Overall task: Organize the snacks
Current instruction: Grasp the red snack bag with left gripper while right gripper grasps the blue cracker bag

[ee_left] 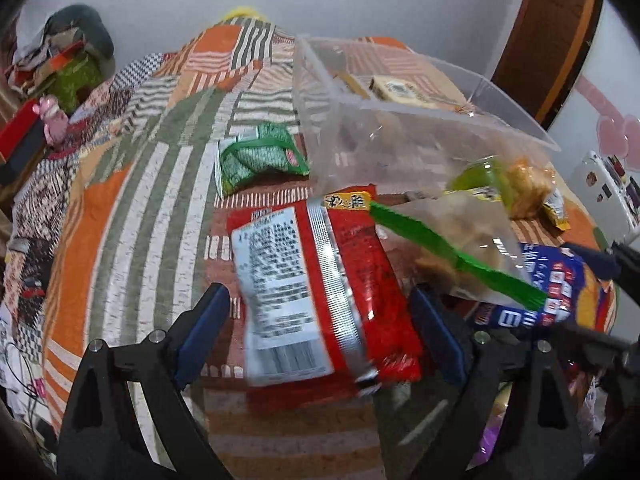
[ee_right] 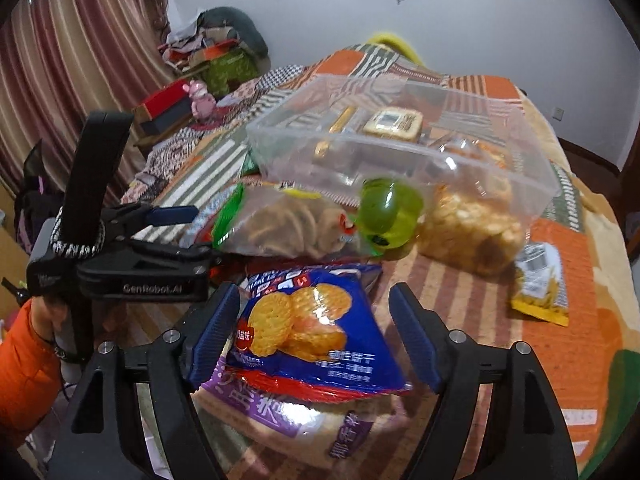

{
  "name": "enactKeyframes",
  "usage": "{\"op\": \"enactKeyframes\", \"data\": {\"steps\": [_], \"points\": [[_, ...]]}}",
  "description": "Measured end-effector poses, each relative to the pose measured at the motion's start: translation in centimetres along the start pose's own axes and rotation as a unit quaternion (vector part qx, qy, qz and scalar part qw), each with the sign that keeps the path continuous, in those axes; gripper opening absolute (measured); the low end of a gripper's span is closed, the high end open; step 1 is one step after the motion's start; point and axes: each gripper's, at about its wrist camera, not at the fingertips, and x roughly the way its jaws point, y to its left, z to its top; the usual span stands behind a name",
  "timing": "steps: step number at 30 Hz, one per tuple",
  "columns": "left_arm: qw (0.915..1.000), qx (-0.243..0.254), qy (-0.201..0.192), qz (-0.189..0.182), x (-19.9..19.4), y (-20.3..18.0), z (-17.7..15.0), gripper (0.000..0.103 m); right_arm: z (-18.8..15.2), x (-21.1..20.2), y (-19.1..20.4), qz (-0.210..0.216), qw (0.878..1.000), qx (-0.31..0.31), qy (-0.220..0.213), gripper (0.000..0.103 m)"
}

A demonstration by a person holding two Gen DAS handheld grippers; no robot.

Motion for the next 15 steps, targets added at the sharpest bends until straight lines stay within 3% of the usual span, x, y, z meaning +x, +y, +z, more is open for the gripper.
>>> {"op": "enactKeyframes", "data": {"steps": [5,8,12,15], "points": [[0.9996,-0.022,0.001,-0.018,0.6,0.9,0.0,0.091,-0.4,1.2,0.4,-0.001,1.000,-0.009,0.015,0.074],[0.9995,-0.022,-0.003,-0.024,0.2,1.1,-0.2,0.086,-0.4,1.4,0.2,0.005,1.000,-0.003,0.017,0.074],[0.9994,-0.022,-0.012,-0.022,-0.4,1.1,-0.4,0.069,-0.4,1.0,0.0,0.011,1.000,0.004,0.011,0.068],[0.9992,-0.029,-0.014,-0.024,-0.9,1.3,-0.6,0.068,-0.4,0.6,0.2,0.014,1.000,0.001,0.007,0.064]]}}
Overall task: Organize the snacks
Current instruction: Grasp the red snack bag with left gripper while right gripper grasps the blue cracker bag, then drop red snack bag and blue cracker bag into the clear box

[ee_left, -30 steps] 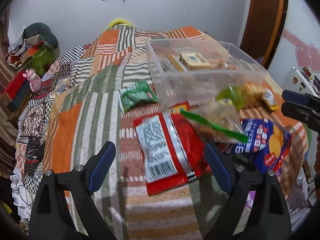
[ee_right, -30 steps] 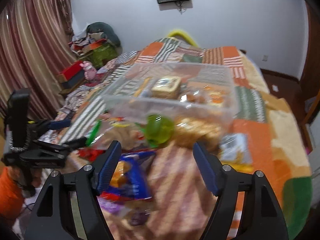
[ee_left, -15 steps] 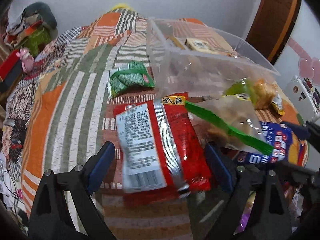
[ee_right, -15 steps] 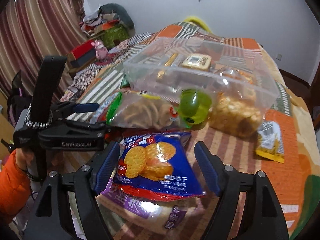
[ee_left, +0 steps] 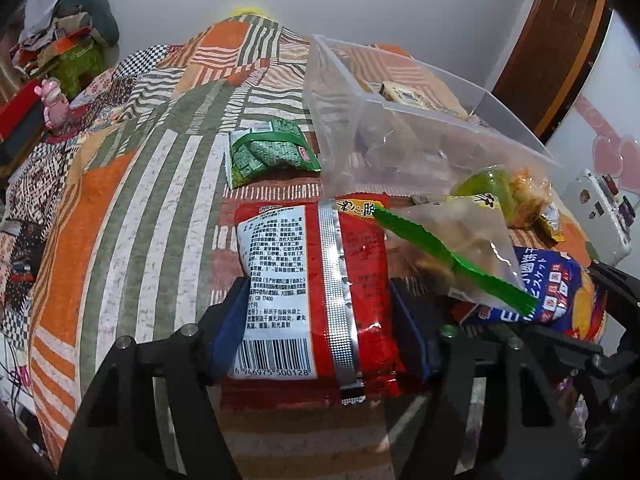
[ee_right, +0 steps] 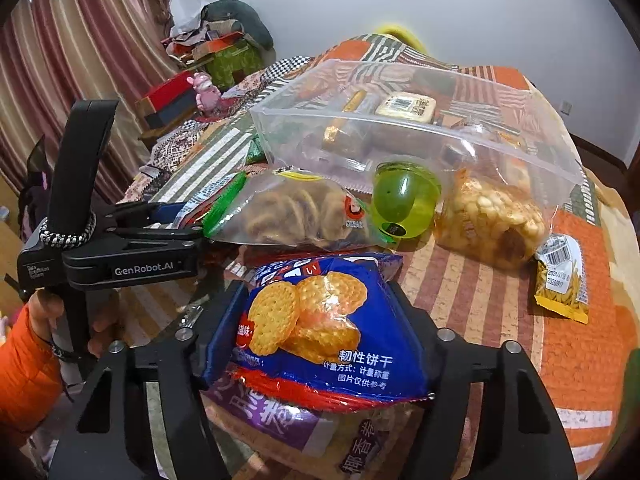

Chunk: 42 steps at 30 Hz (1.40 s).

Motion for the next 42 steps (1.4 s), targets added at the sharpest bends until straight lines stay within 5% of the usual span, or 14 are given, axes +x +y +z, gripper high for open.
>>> {"op": "enactKeyframes", "data": {"steps": [10,24,42], "points": [[0.9994,-0.011,-0.026,0.019,-3.3,0.6,-0.7,0.067,0.0,-2.0,-0.5,-0.007,1.000,0.005,-0.018,0.053],[0.9954,0.007,-0.095,0.006,-8.7,-2.1,1.9,0.068,0.9,-7.0,-2.3,-0.040,0.996,0.023,-0.082,0.053],[0.9891,0.040,-0.141,-0.011,-7.2,-6.1,8.5,0.068,5.7,-7.9,-7.0,-0.103,0.982,0.054,-0.148,0.053]]}}
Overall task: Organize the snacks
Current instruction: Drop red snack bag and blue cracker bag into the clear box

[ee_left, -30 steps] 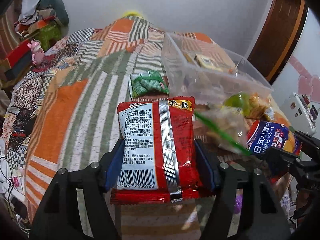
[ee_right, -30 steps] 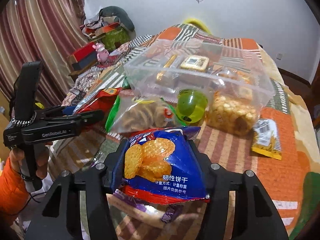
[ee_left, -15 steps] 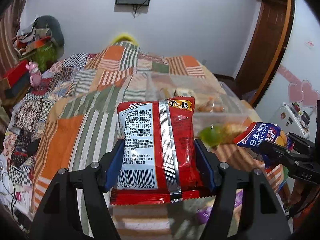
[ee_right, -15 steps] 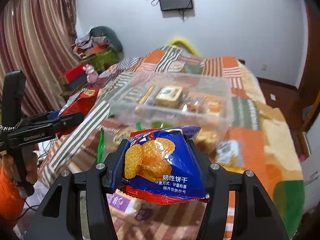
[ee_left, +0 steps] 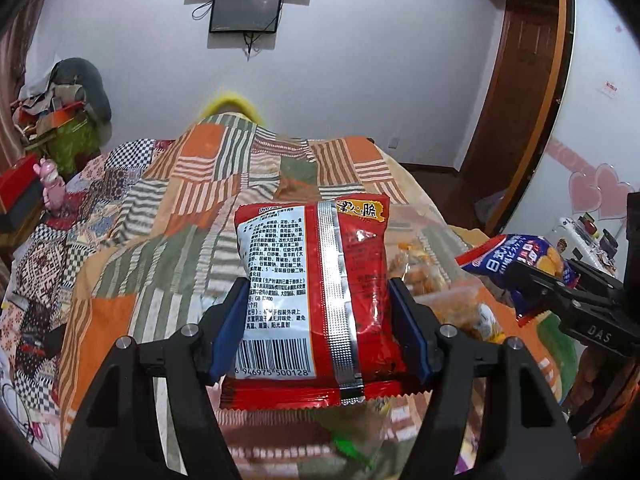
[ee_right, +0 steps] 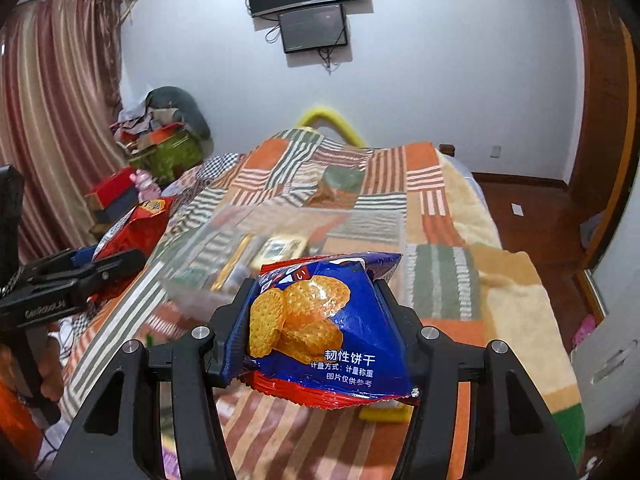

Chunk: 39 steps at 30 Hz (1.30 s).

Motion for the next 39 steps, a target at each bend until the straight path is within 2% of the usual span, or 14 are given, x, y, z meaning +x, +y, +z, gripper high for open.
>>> {"op": "enactKeyframes", "data": {"steps": [11,19,25,35,39], "points": [[1.0000,0.004,0.008,-0.003,4.5,-0.3,2.1,0.068,2.1,3.7,-1.7,-0.020,1.000,0.011,0.000,0.053],[0.9993,0.005,0.037,-0.010,8.2,-0.1,2.7,0.068,2.7,7.4,-2.4,-0.017,0.999,0.023,0.029,0.053],[0.9981,-0.001,0.061,-0.013,10.5,0.2,2.5,0.068,2.6,9.0,-1.7,-0.019,0.999,0.010,0.045,0.053],[0.9980,0.008,0.061,-0.018,10.7,-0.2,2.7,0.068,2.6,9.4,-0.9,-0.024,0.998,-0.015,0.054,0.057],[0.9982,0.009,0.055,-0.022,9.6,-0.4,2.7,0.068,2.7,8.6,-0.9,-0.024,0.998,-0.016,0.050,0.066]]}}
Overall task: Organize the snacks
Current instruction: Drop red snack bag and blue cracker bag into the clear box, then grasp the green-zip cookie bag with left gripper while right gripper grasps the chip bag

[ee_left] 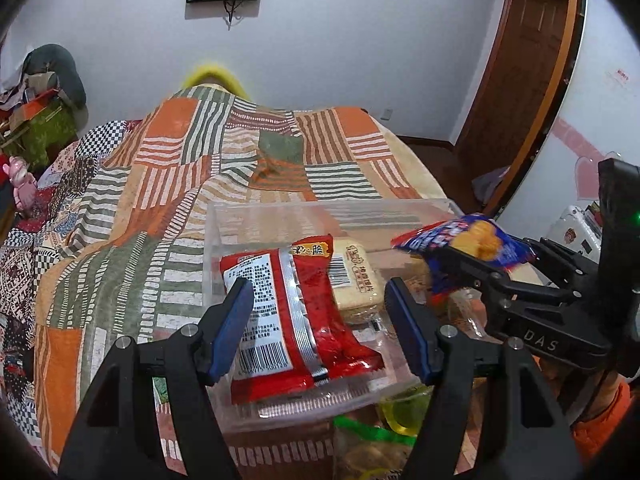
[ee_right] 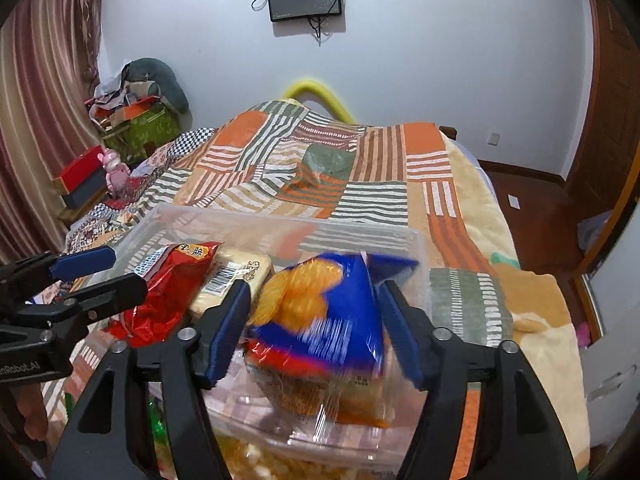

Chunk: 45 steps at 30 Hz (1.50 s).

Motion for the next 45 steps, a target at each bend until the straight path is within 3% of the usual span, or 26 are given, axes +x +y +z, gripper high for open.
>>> {"op": "enactKeyframes", "data": {"steps": [10,18,30,35,45], "points": [[0.9995,0.026,-0.016,0.012,-4.1,-1.2,-1.2,0.070,-0.5,-4.4,0.2,0.008,0.999,-0.013,-0.028,0.069],[0.9992,0.035,0.004,0.020,-6.0,-1.4,-4.4,0.081,-2.3,-7.0,-0.8,0.010,0.999,-0.003,-0.033,0.071],[0.9963,0.047,0.071,0.010,-3.2,-2.6,-9.5,0.086,-7.8,-6.5,-4.4,-0.013,0.999,0.029,0.033,0.071],[0.9942,0.064,0.079,0.037,-1.6,-3.0,-10.4,0.089,-9.4,-5.0,-5.4,-0.015,0.997,0.045,0.064,0.071],[0.9948,0.052,0.086,0.016,-0.2,-2.1,-11.1,0.099,-10.0,-2.4,-5.4,-0.009,0.994,0.038,0.100,0.069]]}}
